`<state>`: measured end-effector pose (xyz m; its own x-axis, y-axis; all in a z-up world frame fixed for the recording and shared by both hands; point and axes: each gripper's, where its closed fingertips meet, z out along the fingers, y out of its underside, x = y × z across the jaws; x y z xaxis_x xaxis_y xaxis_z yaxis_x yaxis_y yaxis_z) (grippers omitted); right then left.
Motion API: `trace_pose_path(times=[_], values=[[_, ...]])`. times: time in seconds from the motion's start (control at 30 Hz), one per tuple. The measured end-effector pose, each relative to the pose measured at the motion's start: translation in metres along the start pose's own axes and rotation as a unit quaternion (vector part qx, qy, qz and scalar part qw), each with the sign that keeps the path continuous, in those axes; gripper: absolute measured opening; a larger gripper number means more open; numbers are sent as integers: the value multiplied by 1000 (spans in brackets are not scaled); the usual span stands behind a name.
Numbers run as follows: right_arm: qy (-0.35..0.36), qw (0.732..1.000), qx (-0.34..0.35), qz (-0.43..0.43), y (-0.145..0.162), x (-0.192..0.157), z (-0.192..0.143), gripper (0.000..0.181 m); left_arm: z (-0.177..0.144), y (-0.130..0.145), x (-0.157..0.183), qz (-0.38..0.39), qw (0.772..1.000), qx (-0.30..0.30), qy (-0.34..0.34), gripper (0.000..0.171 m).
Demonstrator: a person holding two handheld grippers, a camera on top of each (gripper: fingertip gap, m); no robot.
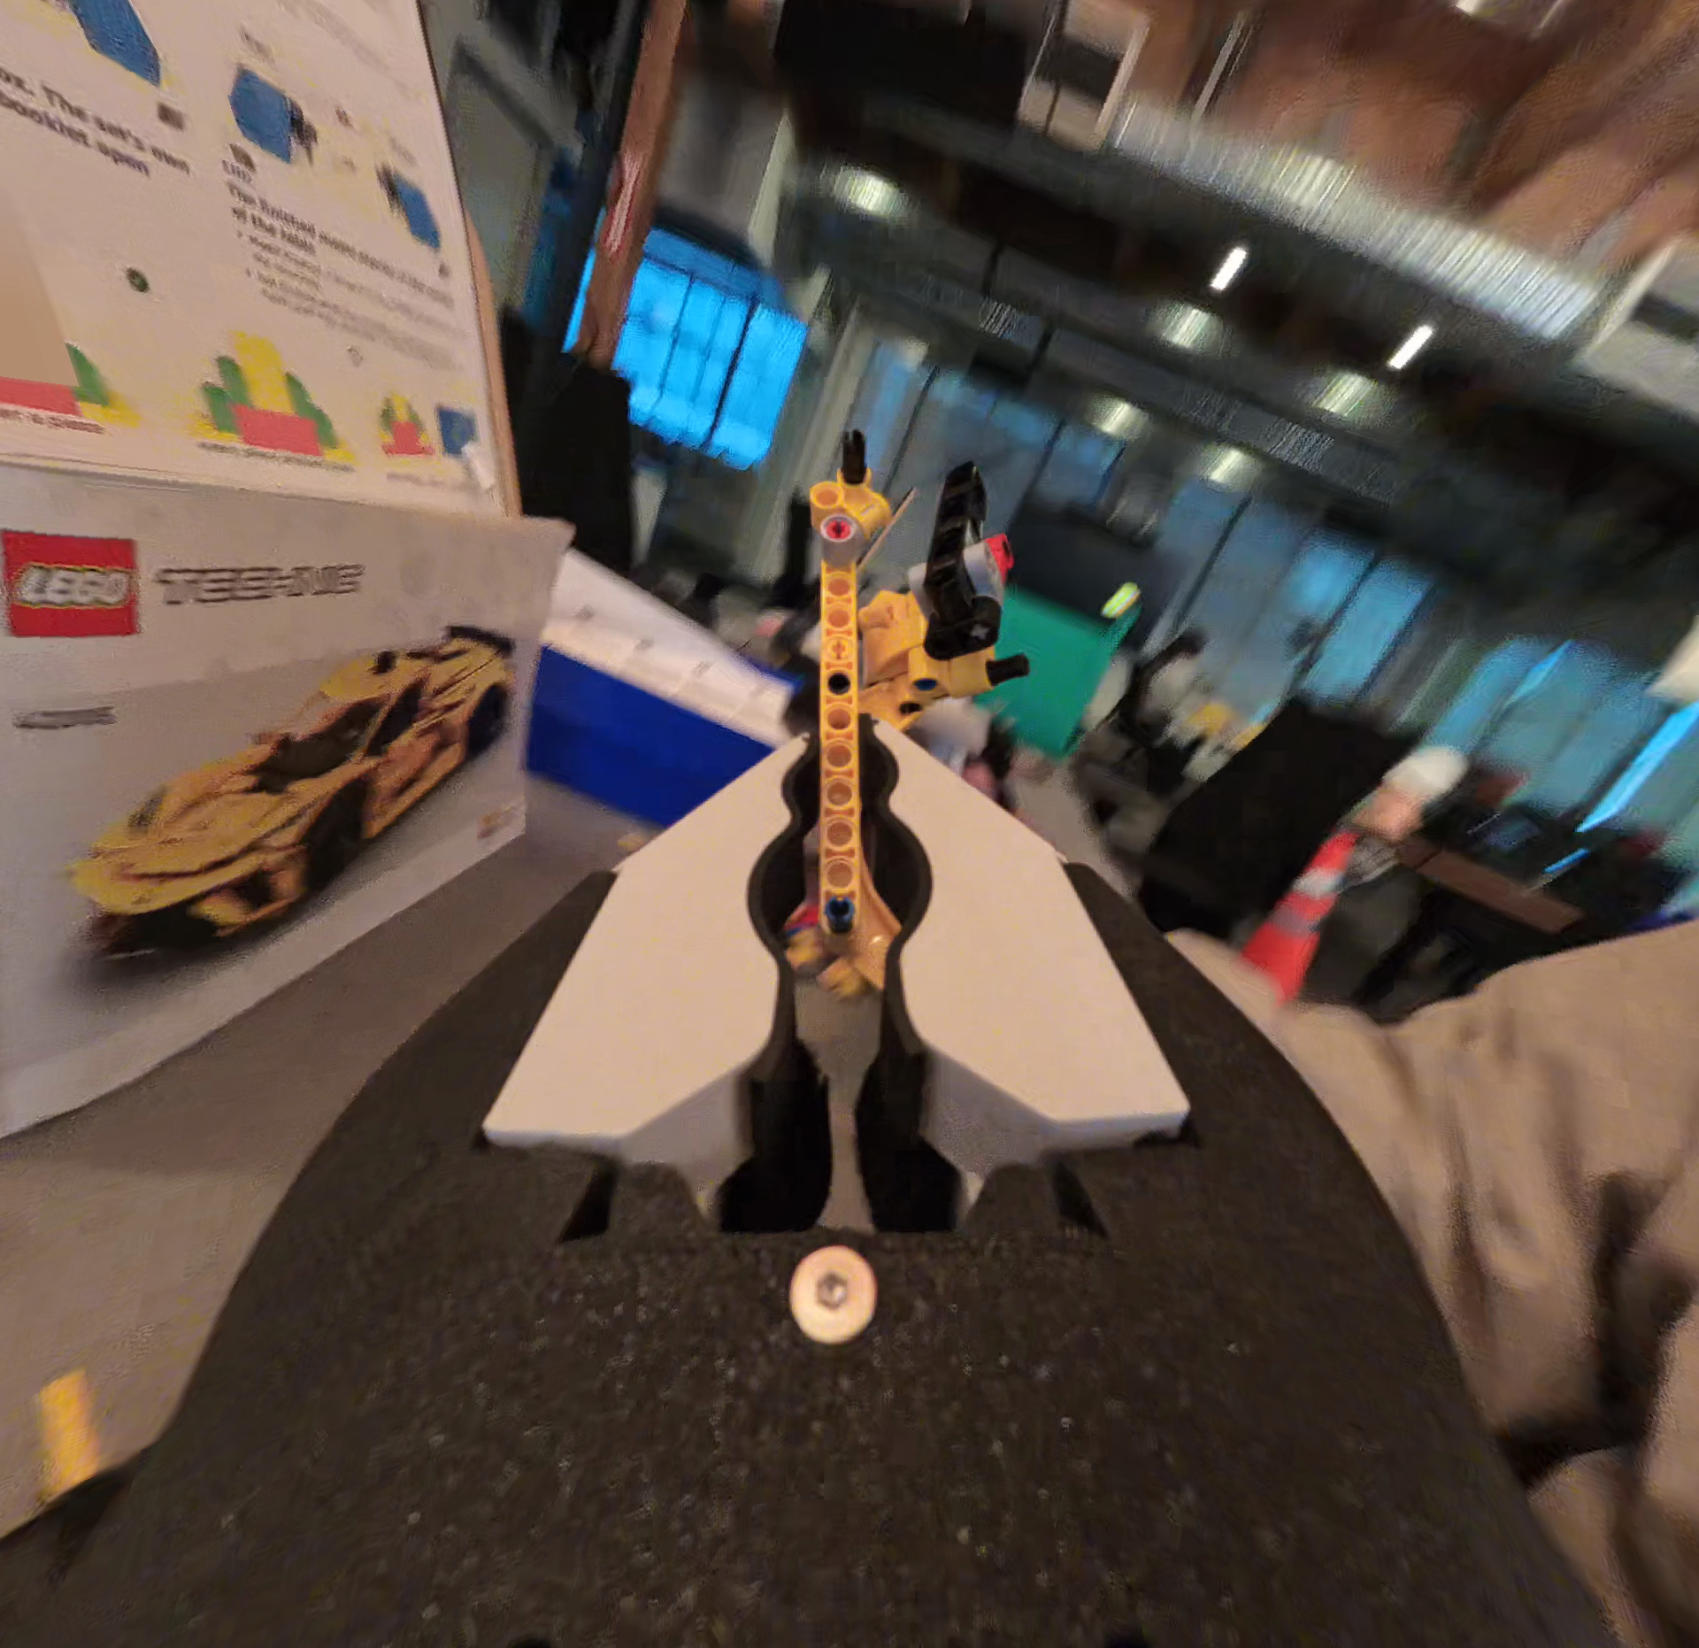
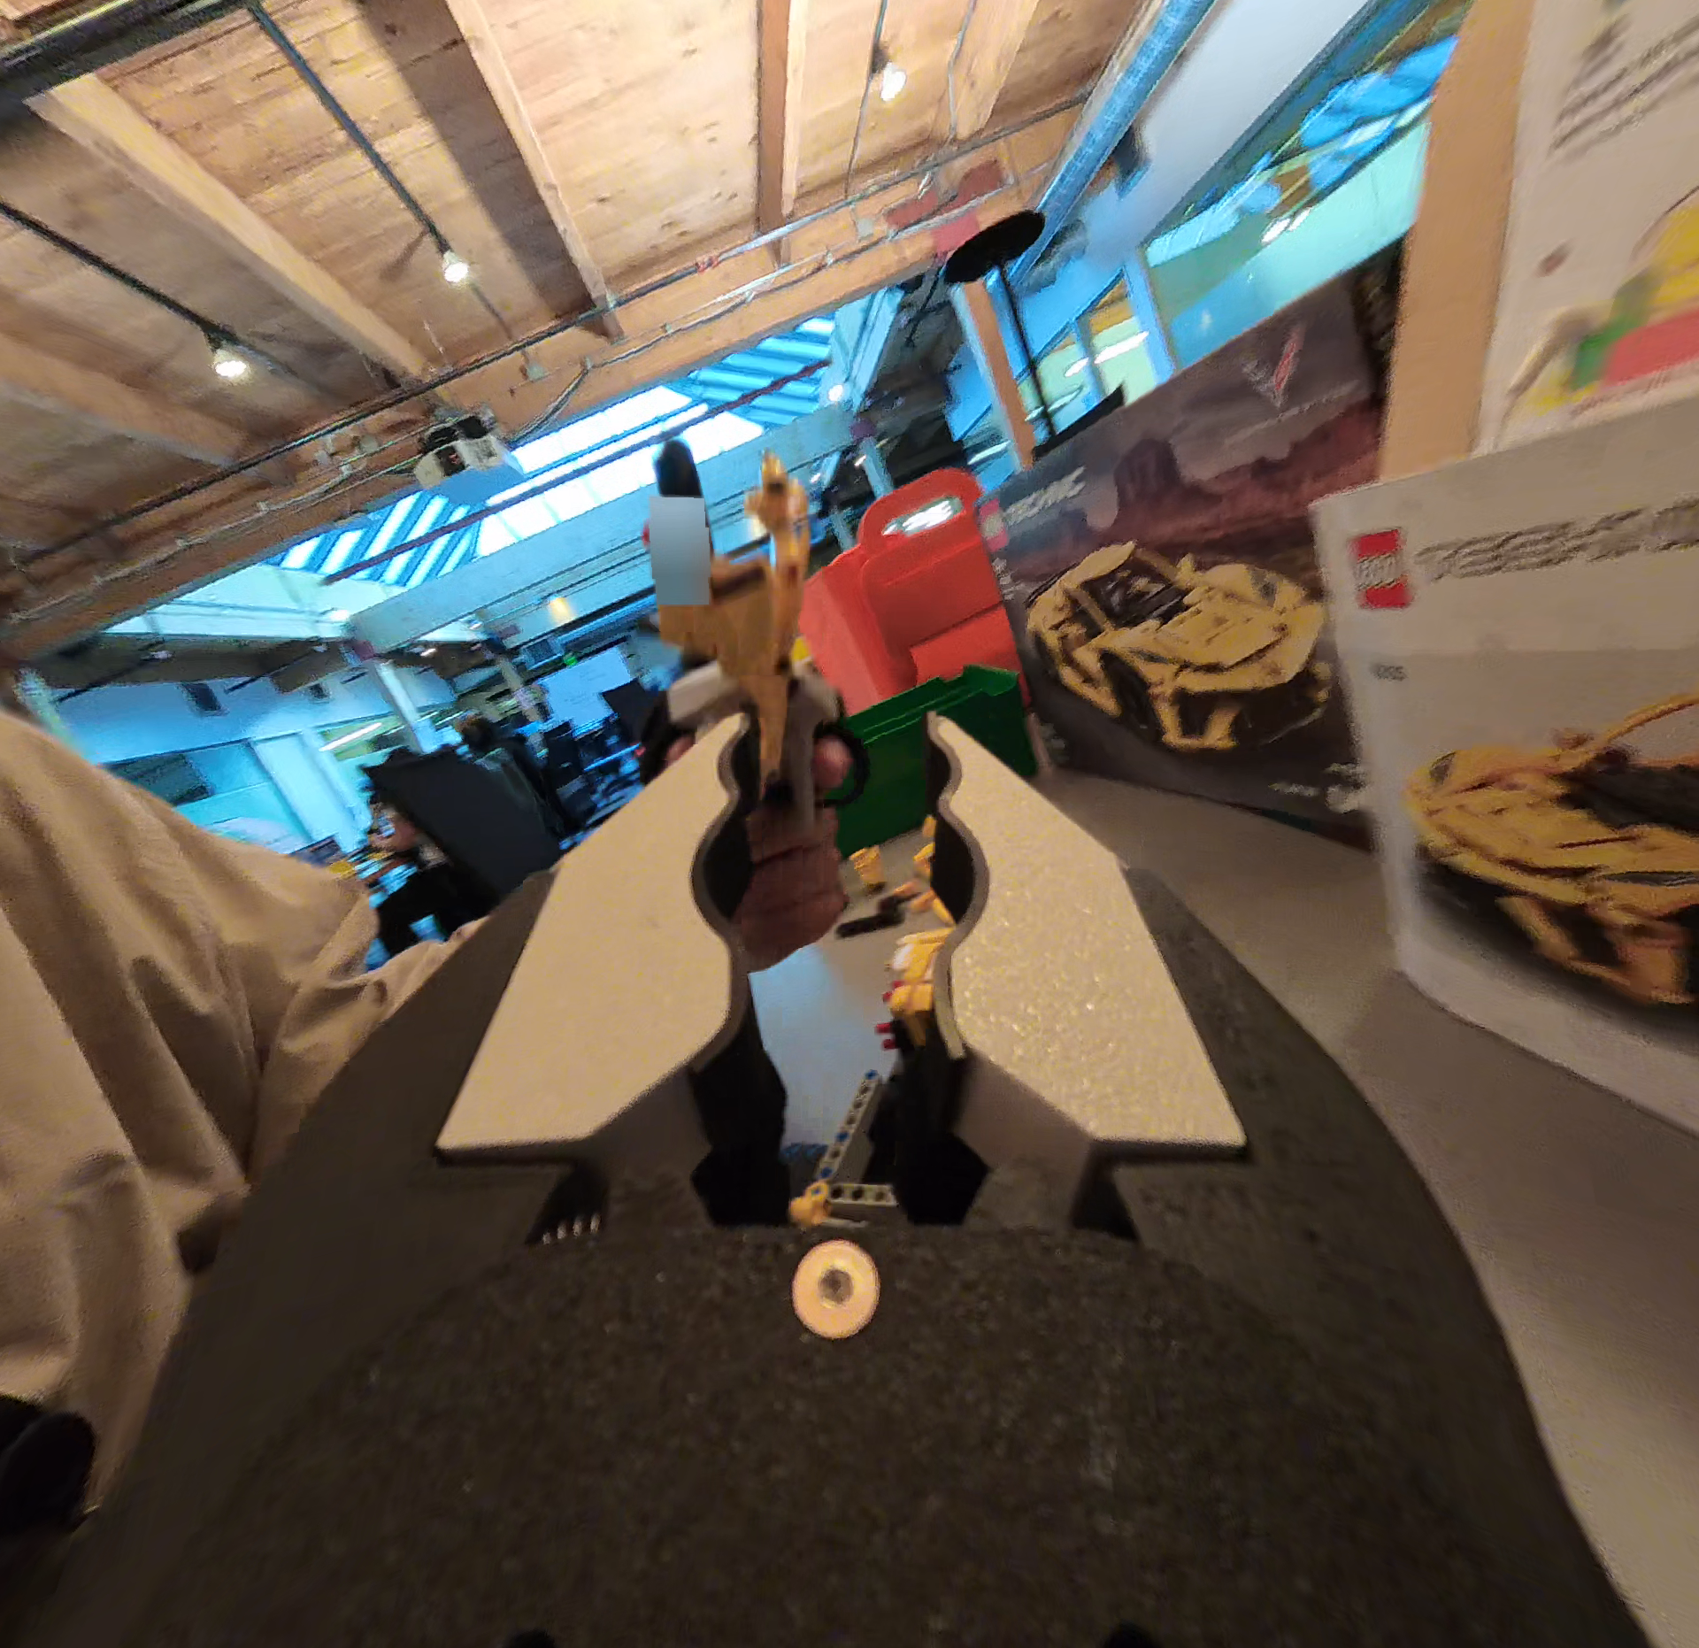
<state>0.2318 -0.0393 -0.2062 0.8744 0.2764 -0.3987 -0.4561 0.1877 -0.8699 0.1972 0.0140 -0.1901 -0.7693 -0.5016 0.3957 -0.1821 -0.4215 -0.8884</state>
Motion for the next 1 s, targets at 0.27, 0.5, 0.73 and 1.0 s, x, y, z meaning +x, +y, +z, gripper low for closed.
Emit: trace_pose_path(times=[0.27,0.5,0.73,1.0], values=[[-56,995,57,65,17,-31,61,23,1,-15,5,-134,981,120,70,5],[-63,995,50,60,19,-34,56,8,13,-3,14,-123,985,93,75,6],[-36,996,2,76,23,-24,49,0,13,11,12,-50,998,6,44,12],[57,998,-27,21,26,-8,48,0,0,19,-3,-22,998,-52,9,10]])
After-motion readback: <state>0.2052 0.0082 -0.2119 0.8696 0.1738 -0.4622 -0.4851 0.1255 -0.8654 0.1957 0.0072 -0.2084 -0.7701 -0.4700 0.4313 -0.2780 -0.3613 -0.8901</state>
